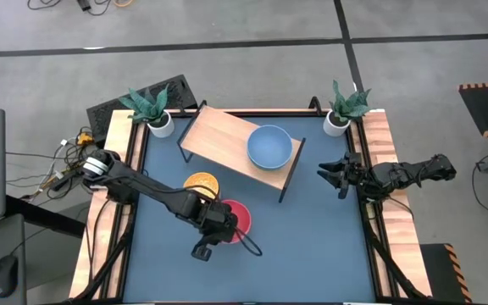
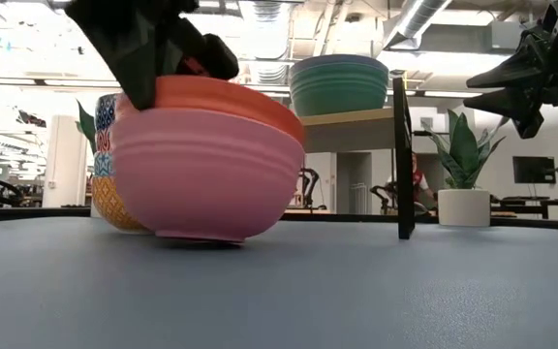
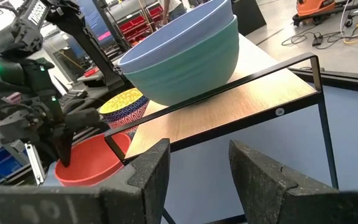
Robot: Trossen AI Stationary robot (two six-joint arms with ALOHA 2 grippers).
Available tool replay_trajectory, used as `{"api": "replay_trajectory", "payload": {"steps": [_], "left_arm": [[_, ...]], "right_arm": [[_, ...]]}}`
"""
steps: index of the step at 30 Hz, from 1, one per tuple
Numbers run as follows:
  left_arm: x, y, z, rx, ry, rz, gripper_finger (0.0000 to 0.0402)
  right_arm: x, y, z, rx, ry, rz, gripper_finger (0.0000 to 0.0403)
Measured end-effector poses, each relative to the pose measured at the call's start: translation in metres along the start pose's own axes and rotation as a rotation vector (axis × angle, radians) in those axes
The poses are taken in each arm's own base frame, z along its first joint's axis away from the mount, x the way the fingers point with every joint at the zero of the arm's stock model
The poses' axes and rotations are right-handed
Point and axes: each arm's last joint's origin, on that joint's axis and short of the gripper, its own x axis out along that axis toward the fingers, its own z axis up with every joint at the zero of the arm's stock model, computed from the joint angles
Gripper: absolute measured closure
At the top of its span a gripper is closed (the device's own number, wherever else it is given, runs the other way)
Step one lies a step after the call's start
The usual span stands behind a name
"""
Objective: Place and stack bowls onto a shelf
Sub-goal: Stack the orange bowl onto the blue bowl on the shelf
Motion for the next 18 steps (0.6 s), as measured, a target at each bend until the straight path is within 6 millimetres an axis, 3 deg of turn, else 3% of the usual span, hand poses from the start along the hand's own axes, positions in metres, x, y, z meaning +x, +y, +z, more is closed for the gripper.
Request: {"api": "replay_trajectory", "payload": {"steps": [11, 18], "left_arm": [[-0.056, -0.005, 0.036, 0.088, -0.086, 0.079, 0.0401], [-0.119, -0.006, 0.051, 0.078, -0.095, 0.166, 0.0401]], "right_arm": [[0.000, 0.000, 0.000, 0.001, 0.000, 0.000, 0.0212], [0.000, 0.000, 0.000, 0.001, 0.000, 0.000, 0.0212]]}}
